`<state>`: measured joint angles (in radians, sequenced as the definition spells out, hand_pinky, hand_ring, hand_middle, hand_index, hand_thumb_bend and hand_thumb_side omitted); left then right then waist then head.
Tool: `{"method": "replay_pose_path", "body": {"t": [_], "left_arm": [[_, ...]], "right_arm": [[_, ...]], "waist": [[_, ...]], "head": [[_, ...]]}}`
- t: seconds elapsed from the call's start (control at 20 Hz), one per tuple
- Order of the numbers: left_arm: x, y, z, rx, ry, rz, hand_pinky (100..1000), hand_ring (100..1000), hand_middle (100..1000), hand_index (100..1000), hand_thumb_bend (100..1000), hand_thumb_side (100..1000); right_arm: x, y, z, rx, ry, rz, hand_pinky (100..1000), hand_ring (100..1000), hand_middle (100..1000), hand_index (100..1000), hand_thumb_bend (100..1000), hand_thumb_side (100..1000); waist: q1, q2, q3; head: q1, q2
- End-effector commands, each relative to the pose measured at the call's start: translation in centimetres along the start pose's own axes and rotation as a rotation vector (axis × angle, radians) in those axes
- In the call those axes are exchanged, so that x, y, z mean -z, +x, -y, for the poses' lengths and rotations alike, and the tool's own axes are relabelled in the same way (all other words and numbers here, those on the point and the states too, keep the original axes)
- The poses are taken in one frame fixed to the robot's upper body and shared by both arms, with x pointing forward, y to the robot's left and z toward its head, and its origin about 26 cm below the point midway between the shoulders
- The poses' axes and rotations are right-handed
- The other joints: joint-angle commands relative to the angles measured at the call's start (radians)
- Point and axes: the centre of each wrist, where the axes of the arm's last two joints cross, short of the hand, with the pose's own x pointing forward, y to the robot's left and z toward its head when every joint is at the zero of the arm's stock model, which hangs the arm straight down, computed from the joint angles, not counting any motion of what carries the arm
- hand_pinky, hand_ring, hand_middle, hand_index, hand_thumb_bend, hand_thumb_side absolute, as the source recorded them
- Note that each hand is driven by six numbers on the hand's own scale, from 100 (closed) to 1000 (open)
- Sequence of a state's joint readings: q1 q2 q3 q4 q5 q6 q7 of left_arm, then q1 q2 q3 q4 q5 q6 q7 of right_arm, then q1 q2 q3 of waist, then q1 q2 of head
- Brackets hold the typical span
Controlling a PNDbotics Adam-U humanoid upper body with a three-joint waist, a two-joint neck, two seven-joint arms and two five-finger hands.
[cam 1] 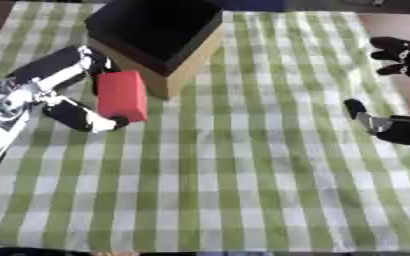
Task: Pick up objects on the table and place them in the box.
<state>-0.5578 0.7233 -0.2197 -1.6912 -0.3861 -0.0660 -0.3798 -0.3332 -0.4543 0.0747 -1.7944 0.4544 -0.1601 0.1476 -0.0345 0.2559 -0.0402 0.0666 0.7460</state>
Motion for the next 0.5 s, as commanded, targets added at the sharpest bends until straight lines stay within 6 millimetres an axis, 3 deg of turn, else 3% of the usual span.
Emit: {"method": "replay_pose_path", "body": {"t": [0.05, 0.1, 0.5], "left_arm": [[-0.1, 0.5, -3.4, 0.05, 0.068, 0.001, 614, 416, 325, 503, 179, 211], [0.2, 0.5, -3.9, 0.049, 0.085, -0.004, 614, 416, 325, 503, 241, 175], [4.6, -0.1, -5.7, 0.037, 0.154, -0.078, 611, 419, 327, 505, 268, 176]], "right_arm": [[0.1, 0.1, 0.8, -0.019, 0.004, 0.013, 761, 879, 924, 963, 310, 195], [0.1, 0.1, 0.7, -0.017, 0.006, 0.014, 761, 879, 924, 963, 310, 195], [0.2, 0.2, 0.3, -0.005, 0.031, 0.027, 761, 879, 923, 963, 309, 199]], "waist": [[0.003, -0.021, -0.003], [0.003, -0.021, -0.005], [0.004, -0.024, -0.024]], "head": [[-0.001, -0.004], [0.0, -0.005], [0.01, -0.009]]}}
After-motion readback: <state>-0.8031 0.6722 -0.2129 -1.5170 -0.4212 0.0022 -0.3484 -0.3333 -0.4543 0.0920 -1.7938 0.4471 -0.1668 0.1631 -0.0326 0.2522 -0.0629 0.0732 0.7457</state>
